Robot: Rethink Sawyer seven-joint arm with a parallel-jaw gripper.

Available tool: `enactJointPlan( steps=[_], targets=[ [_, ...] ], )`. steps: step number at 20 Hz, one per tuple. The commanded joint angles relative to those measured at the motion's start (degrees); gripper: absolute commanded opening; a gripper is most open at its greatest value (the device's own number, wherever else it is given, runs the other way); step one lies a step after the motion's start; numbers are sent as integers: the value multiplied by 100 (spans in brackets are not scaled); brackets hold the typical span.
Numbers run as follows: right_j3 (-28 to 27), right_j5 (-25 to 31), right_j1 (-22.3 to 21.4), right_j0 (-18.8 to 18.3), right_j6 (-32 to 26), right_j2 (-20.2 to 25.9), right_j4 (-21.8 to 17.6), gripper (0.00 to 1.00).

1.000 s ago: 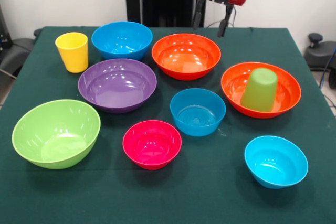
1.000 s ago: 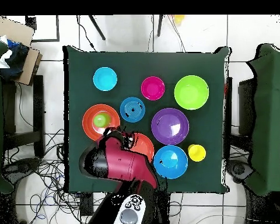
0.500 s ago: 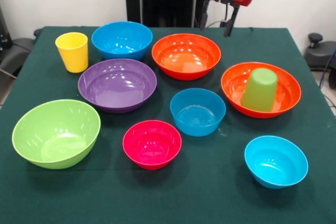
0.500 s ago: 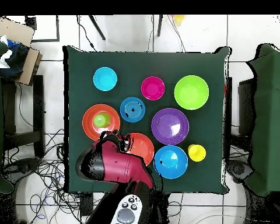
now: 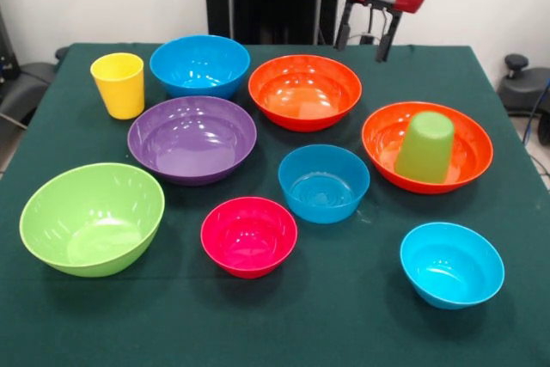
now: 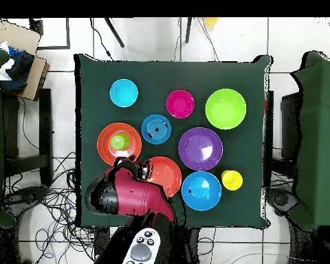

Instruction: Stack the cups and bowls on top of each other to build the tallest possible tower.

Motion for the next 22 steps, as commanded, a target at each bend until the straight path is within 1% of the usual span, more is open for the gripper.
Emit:
enactJointPlan(
  steps=[1,12,22],
  targets=[
    [148,2,310,30,891,497,-21,100],
    [198,-224,394,-1,882,461,-103,100],
    [132,-683,743,-11,885,334,-188,100]
  ],
)
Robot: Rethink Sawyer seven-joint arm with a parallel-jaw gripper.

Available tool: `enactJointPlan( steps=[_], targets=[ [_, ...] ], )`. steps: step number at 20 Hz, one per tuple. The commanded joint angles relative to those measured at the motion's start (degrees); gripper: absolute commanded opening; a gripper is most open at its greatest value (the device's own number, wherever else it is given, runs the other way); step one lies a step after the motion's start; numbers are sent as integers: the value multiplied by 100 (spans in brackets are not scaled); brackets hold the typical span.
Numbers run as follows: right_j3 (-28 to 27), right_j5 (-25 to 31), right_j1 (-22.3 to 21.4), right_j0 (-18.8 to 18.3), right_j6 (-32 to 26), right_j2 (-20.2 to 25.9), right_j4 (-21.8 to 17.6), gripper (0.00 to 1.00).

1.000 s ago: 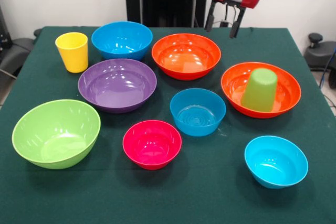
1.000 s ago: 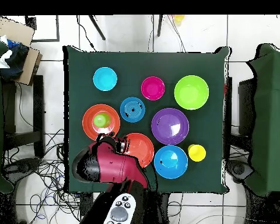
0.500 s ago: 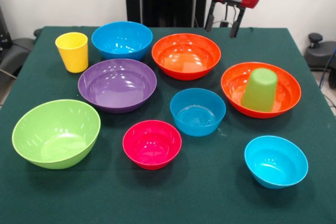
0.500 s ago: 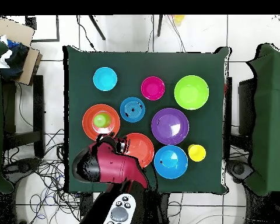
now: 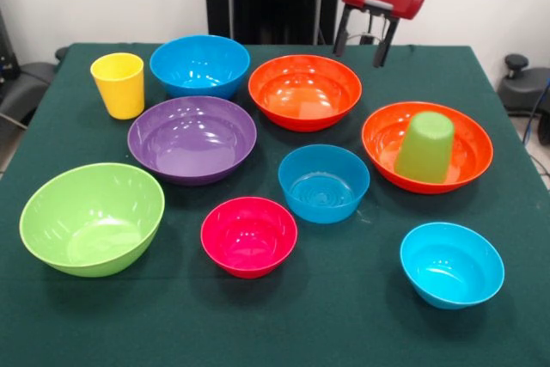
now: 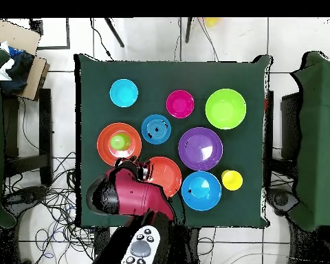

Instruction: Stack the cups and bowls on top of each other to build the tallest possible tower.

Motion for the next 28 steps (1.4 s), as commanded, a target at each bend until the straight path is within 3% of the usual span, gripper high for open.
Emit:
enactJointPlan(
  steps=[1,10,28],
  targets=[
    [99,-553,630,-24,880,334,-193,100],
    [50,-864,885,-14,875,321,-127,100],
    [-8,-889,999,152,920,247,4,100]
  ],
)
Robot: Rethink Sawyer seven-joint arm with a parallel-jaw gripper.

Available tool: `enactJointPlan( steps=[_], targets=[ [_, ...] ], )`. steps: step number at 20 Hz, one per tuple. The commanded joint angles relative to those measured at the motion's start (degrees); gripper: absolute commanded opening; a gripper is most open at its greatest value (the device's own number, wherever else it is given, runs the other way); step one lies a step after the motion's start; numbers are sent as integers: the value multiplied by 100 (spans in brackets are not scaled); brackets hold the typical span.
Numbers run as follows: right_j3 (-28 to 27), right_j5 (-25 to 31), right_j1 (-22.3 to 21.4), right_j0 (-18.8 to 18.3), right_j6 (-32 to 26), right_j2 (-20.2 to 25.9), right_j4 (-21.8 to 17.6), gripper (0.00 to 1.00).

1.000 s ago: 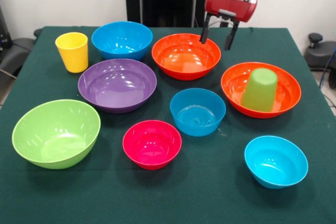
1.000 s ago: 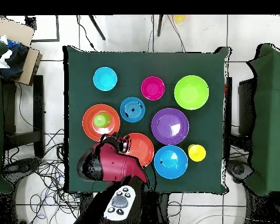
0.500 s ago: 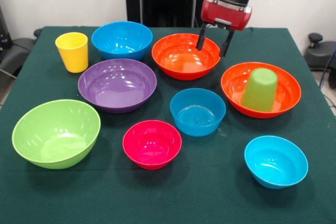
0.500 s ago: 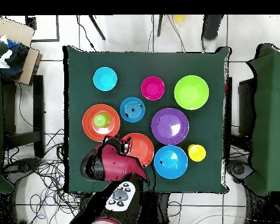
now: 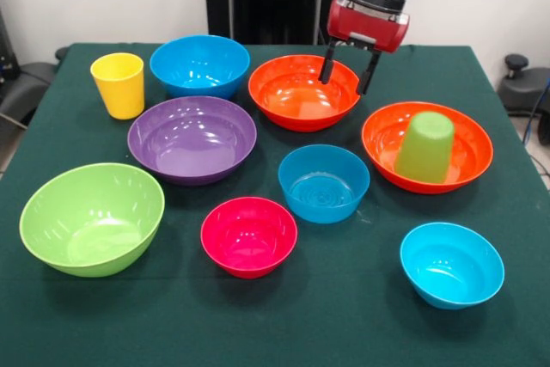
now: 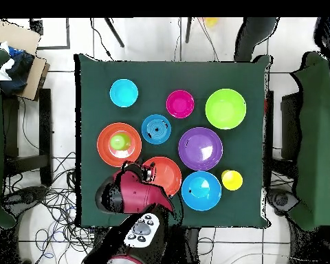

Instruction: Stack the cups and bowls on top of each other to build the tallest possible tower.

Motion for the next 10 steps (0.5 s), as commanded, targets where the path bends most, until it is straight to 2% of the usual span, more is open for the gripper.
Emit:
enactJointPlan(
  steps=[1,10],
  targets=[
    [-12,-177,266,155,938,267,23,100],
    [-126,-440,631,316,1087,230,164,100]
  ],
)
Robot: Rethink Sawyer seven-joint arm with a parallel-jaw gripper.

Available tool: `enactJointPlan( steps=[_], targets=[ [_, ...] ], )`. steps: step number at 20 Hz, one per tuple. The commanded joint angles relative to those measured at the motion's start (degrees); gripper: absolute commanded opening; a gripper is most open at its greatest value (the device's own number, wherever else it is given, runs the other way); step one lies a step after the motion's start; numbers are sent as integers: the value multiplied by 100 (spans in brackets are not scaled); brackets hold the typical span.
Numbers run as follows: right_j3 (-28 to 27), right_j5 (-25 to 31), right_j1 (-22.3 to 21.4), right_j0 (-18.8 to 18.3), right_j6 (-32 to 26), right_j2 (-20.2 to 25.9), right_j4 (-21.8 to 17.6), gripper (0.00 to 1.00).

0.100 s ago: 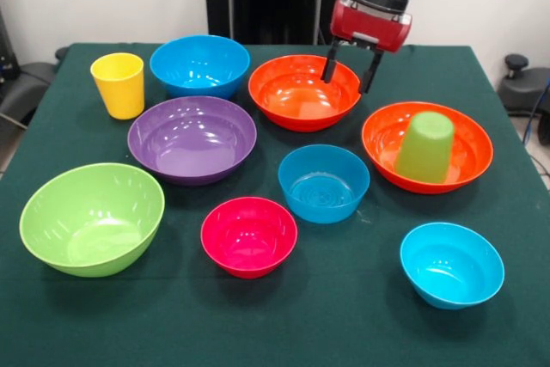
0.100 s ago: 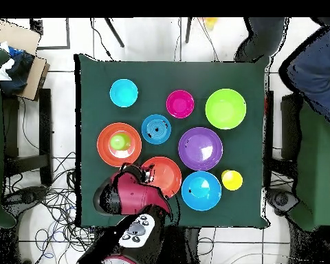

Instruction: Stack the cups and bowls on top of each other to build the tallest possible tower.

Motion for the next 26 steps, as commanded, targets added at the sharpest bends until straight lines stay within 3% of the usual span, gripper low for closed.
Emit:
enactJointPlan(
  steps=[1,12,26],
  targets=[
    [-139,-442,491,87,1101,340,167,100],
    [-147,-706,734,138,1109,311,186,100],
    [-12,-679,569,58,1040,339,118,100]
  ],
)
